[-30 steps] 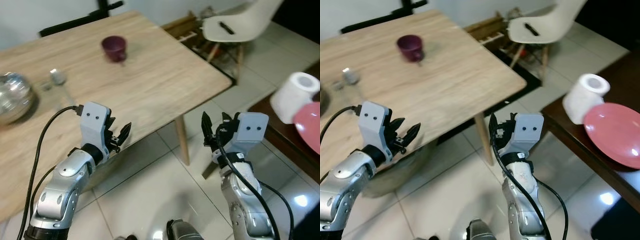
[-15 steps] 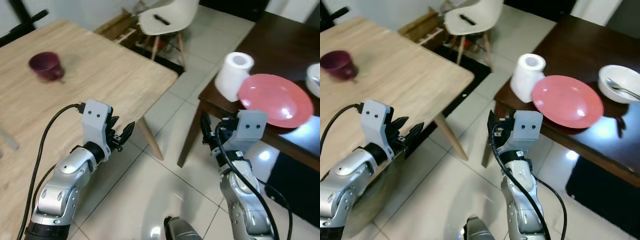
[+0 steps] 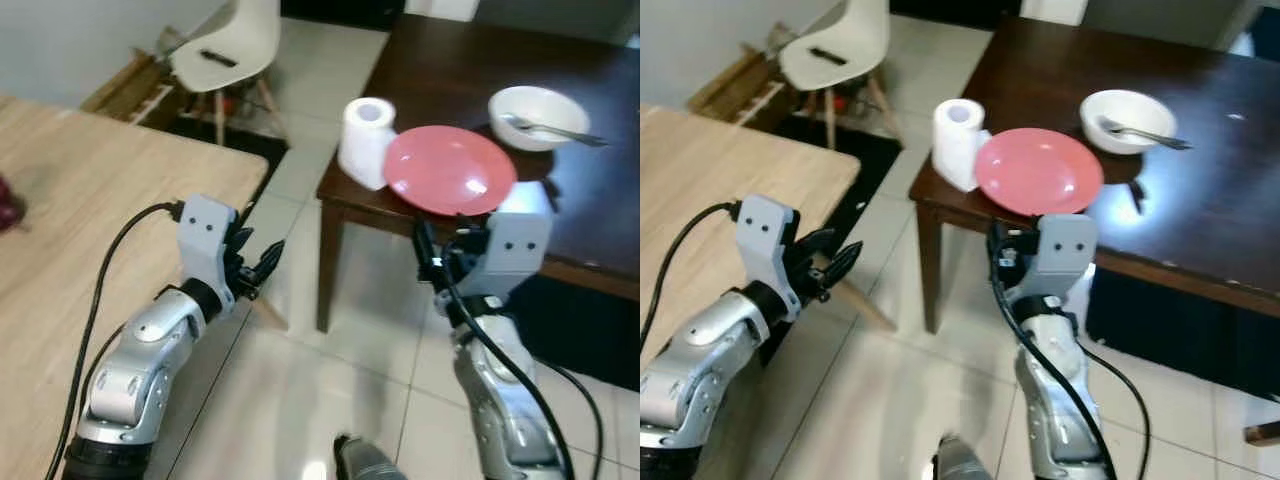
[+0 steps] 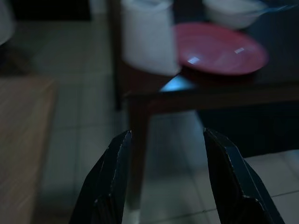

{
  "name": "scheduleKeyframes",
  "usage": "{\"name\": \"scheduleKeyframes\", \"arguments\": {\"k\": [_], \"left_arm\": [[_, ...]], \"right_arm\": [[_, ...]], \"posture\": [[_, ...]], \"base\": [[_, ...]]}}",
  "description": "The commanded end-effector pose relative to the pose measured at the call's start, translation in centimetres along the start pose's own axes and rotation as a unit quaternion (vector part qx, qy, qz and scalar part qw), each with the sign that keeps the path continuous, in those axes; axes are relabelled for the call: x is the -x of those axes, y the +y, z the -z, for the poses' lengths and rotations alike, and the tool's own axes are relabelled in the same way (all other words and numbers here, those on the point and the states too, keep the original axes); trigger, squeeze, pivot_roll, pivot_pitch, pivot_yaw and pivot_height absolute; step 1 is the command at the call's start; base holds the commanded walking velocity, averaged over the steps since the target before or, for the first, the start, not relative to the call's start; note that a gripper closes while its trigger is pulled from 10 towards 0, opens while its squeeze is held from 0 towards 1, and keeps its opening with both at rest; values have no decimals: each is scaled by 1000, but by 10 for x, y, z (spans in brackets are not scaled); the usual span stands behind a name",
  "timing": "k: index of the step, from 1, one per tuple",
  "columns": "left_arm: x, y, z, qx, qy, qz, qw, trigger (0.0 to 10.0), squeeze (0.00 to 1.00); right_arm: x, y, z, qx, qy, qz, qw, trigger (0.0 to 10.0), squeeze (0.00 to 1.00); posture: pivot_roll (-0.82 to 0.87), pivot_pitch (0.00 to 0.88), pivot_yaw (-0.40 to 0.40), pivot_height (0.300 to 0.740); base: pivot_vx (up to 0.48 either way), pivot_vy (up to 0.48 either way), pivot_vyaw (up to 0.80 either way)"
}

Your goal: Setting the table

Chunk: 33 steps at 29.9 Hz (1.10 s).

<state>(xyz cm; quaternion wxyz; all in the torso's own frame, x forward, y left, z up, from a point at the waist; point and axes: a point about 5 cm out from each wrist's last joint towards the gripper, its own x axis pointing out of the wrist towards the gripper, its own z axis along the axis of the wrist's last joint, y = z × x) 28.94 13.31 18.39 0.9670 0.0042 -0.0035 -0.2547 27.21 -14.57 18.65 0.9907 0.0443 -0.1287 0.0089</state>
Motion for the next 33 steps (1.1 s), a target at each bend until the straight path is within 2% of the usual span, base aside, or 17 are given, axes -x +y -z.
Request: {"name": "scheduleKeyframes", "arguments": {"k": [1, 8, 22, 28, 33], "left_arm": [[1, 0, 6, 7, 13, 3, 1000, 10000, 0], [-1, -4, 2, 14, 10, 25, 1000, 10000, 0], [1, -10, 4, 34, 10, 36, 999, 10000, 0], [0, -9, 4, 25, 9, 30, 999, 10000, 0], [-2, -9, 4, 30, 5, 28, 999, 10000, 0]], "right_arm": [[3, 2, 2, -2, 7, -1, 1000, 10000, 0], [3, 0, 1, 1, 6, 4, 1000, 10000, 0], [2, 0, 2, 0, 9, 0, 1000, 10000, 0], [1, 1, 1, 1, 7, -3, 1000, 10000, 0], [0, 2, -1, -3, 2, -10, 1000, 10000, 0]], "posture": [[-171, 111, 100, 740], [-171, 111, 100, 740], [-176, 107, 98, 740], [-176, 107, 98, 740], [-181, 98, 100, 740]], "base": [[0, 0, -800], [0, 0, -800], [0, 0, -800], [0, 0, -800], [0, 0, 0]]}}
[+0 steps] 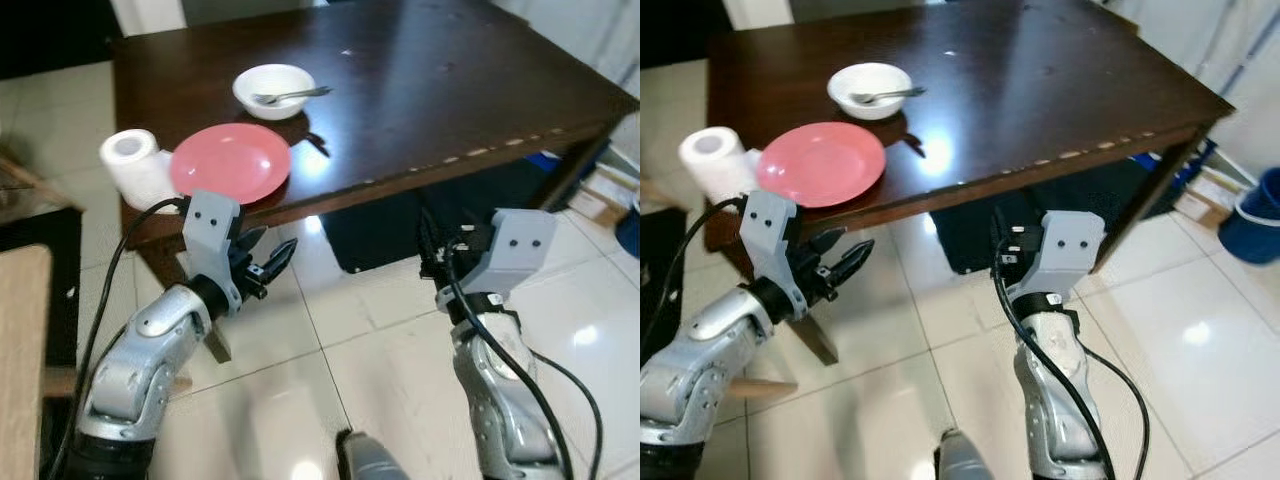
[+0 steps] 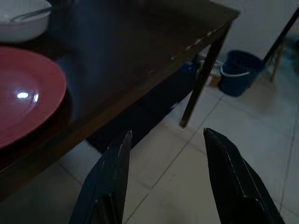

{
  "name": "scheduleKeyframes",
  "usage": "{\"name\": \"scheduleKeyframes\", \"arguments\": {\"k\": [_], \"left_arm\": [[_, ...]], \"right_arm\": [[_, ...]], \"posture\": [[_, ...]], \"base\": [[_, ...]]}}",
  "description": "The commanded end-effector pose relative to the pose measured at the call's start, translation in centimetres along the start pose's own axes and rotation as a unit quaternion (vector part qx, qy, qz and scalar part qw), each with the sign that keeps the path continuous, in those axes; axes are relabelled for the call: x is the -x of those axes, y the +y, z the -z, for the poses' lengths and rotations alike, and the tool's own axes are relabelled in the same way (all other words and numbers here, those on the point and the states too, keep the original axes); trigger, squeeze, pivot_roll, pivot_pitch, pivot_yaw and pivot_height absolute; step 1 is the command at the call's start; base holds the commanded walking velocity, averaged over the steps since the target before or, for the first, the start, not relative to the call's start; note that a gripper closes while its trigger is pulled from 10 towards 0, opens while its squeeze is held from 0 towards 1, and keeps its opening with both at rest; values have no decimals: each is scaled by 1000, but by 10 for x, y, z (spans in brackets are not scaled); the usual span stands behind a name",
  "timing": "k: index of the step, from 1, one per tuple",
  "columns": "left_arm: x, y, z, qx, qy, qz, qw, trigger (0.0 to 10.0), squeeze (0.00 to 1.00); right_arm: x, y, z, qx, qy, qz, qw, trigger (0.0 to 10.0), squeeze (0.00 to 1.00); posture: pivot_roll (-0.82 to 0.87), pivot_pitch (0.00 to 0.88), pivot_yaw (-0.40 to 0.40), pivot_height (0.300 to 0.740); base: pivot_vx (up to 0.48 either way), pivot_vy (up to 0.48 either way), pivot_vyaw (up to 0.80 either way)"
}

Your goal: Setting the table

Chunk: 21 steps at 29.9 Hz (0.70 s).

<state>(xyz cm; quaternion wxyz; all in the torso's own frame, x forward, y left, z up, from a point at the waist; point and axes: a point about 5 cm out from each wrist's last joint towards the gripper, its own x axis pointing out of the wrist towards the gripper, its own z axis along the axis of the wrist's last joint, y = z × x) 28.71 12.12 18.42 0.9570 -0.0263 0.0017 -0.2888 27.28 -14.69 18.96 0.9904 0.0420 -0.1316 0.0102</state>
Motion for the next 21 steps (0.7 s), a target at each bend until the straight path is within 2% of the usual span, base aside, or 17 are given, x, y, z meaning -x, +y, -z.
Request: {"name": "scheduleKeyframes", "arguments": {"k": [1, 3, 7, 21], "left_arm": [[2, 2, 4, -1, 7, -7, 1000, 10000, 0], [0, 3, 3, -13, -3, -12, 1000, 10000, 0], [-4, 4, 1, -32, -16, -25, 999, 10000, 0], [-7, -4, 0, -37, -21, -4, 999, 10000, 0]], "right_arm": [[1, 3, 2, -5, 5, -8, 1000, 10000, 0], [0, 5, 0, -7, -1, -13, 1000, 10000, 0], [0, 5, -1, -6, -4, -14, 1000, 10000, 0], [0, 1, 2, -1, 0, -6, 1000, 10000, 0]], "posture": [[-181, 98, 100, 740], [-186, 93, 100, 740], [-187, 92, 101, 740], [-192, 99, 105, 740]], "base": [[0, 0, 0], [0, 0, 0], [395, 0, 0], [480, 0, 0]]}}
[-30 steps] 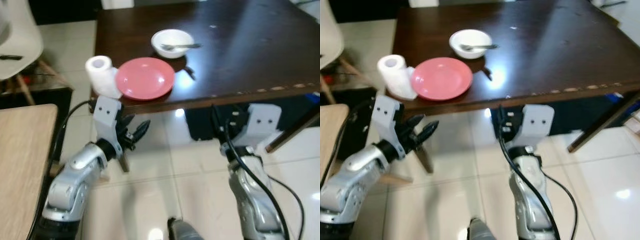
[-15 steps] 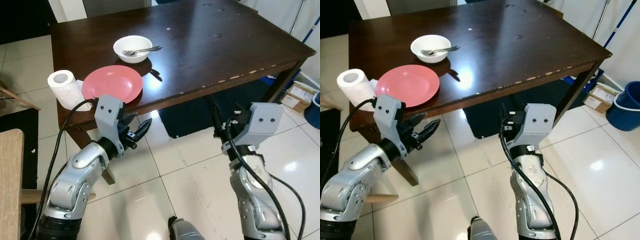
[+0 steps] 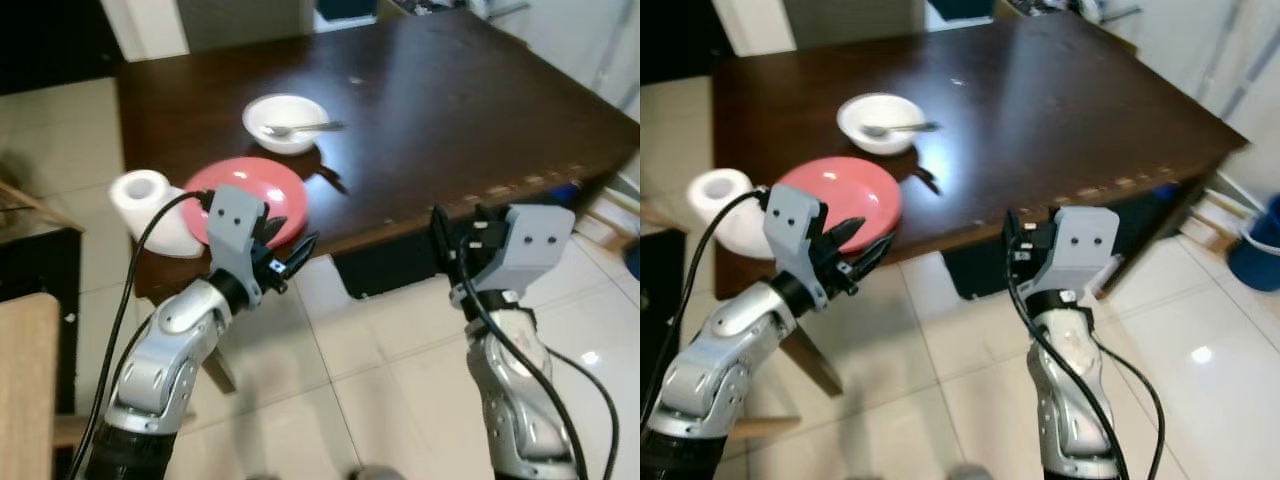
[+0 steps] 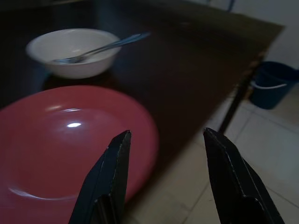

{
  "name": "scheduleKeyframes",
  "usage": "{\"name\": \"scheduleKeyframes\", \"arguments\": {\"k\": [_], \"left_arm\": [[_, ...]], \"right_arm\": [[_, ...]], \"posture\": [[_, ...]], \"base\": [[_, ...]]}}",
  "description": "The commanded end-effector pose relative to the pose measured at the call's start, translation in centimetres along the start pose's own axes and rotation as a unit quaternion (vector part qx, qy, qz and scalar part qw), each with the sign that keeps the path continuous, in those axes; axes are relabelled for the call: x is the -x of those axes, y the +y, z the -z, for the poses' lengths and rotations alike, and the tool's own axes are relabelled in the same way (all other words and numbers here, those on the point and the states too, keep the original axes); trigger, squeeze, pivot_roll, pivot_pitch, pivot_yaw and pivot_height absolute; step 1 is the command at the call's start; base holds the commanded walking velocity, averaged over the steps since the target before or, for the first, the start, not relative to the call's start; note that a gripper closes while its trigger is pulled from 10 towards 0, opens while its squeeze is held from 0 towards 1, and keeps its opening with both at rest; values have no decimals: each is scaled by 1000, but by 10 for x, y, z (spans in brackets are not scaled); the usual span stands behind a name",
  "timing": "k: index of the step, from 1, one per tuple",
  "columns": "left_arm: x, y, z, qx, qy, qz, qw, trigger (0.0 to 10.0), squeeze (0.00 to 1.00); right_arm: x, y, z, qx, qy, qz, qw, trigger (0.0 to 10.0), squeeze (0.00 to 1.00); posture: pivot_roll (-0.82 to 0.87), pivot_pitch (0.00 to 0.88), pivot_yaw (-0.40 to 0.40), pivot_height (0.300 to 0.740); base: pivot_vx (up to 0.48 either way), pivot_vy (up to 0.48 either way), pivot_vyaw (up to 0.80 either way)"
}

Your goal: Setting the table

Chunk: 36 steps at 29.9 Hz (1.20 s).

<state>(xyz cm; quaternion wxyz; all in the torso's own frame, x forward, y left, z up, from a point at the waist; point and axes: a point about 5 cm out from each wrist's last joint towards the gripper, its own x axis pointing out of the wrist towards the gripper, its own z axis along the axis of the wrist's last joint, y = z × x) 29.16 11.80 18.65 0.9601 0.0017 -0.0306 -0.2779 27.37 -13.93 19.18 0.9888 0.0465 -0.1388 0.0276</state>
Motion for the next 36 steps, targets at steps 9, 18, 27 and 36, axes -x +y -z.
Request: {"name": "scheduleKeyframes", "arguments": {"k": [9, 18, 27, 36], "left_arm": [[-1, -6, 2, -6, -5, 14, 1000, 10000, 0], [3, -13, -9, -37, -21, 69, 997, 10000, 0], [13, 0, -27, -82, -18, 108, 991, 10000, 0], [20, 12, -48, -172, -1, 164, 971, 10000, 0]], "right_arm": [[3, -11, 6, 13, 15, 17, 1000, 10000, 0], [5, -28, 7, 6, 23, 38, 999, 10000, 0], [10, -25, 12, -3, 58, 0, 998, 10000, 0], [28, -38, 22, -20, 120, 5, 993, 10000, 0]], "posture": [[-192, 103, 100, 740], [-194, 107, 100, 740], [-187, 111, 103, 740], [-182, 118, 101, 740]], "base": [[480, 0, 0], [157, 0, 0], [0, 0, 0], [0, 0, 0]]}}
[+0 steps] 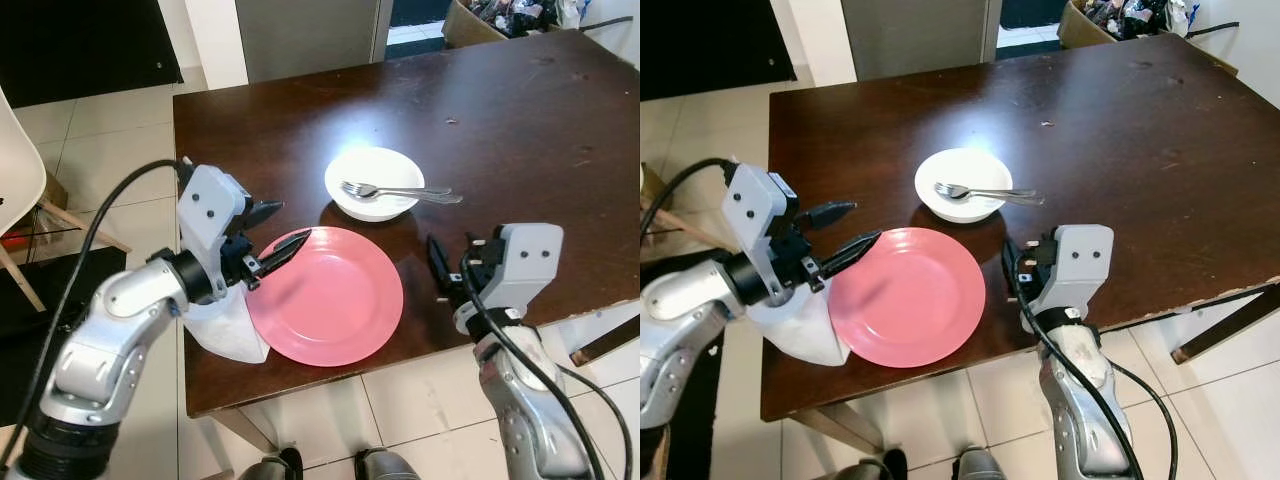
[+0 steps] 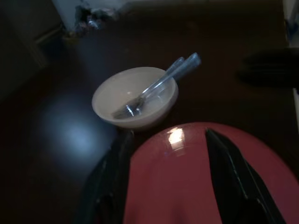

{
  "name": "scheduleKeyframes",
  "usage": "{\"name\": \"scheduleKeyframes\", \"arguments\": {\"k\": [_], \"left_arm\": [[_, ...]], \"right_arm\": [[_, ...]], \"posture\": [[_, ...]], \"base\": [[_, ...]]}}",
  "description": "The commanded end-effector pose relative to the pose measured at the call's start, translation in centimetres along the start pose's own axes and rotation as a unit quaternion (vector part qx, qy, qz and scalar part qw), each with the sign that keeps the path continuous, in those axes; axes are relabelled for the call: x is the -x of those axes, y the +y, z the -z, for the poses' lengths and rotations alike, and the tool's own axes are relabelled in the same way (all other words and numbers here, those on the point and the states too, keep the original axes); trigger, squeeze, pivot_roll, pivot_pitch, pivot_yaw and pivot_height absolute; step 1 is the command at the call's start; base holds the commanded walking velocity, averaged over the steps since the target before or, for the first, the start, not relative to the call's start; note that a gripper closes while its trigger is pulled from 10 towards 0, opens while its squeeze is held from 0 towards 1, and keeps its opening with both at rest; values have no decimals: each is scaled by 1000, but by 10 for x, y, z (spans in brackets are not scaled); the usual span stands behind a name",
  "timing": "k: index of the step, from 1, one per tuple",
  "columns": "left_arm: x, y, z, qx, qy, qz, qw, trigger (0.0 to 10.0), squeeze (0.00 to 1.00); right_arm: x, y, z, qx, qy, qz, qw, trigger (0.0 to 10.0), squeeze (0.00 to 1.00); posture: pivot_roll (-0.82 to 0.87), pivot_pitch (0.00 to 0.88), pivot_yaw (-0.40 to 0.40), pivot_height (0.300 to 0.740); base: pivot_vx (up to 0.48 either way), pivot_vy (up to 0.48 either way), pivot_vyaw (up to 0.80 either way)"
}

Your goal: Setting the table

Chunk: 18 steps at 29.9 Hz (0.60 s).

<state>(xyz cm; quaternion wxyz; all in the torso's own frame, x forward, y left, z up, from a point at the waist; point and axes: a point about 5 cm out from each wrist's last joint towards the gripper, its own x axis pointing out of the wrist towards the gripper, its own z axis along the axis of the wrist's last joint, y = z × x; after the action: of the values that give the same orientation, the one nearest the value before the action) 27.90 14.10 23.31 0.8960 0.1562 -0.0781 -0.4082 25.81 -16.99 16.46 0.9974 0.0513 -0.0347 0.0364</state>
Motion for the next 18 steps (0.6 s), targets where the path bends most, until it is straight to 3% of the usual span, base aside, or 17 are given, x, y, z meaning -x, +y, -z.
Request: {"name": "scheduleKeyframes", "arguments": {"k": [1, 3, 6, 9, 10, 11, 12, 14, 18], "left_arm": [[0, -2, -1, -34, 10, 30, 999, 10000, 0], [-4, -5, -2, -91, 23, 53, 994, 10000, 0], [-14, -16, 5, -138, 43, 89, 985, 10000, 0], [-23, -24, 19, -206, 78, 125, 967, 10000, 0], [-23, -24, 19, -206, 78, 125, 967, 10000, 0], [-22, -31, 29, -221, 110, 166, 955, 10000, 0], [-22, -31, 29, -221, 110, 166, 955, 10000, 0], [-11, -34, 38, -216, 137, 203, 945, 10000, 0], [2, -31, 48, -217, 159, 201, 942, 10000, 0]], "right_arm": [[6, -9, 7, -37, 25, 5, 999, 10000, 0], [11, -17, 14, -73, 44, 5, 996, 10000, 0], [14, -23, 23, -130, 68, 7, 989, 10000, 0], [12, -25, 24, -148, 64, 5, 987, 10000, 0], [12, -25, 24, -148, 64, 5, 987, 10000, 0], [7, -20, 20, -159, 51, -20, 986, 10000, 0], [7, -20, 20, -159, 51, -20, 986, 10000, 0], [3, -11, 14, -163, 43, -53, 984, 10000, 0], [0, 2, 10, -173, 42, -100, 979, 10000, 0]], "posture": [[-182, 118, 101, 740], [-177, 121, 102, 740], [-183, 121, 111, 740], [-187, 122, 118, 740], [-187, 122, 118, 740], [-197, 122, 130, 740], [-197, 122, 130, 740], [-204, 123, 136, 740], [-204, 123, 136, 740]], "base": [[0, 0, 0], [0, 0, 0], [0, 0, 0], [0, 0, 0], [0, 0, 0], [0, 0, 0], [0, 0, 0], [0, 0, 0], [0, 0, 0]]}}
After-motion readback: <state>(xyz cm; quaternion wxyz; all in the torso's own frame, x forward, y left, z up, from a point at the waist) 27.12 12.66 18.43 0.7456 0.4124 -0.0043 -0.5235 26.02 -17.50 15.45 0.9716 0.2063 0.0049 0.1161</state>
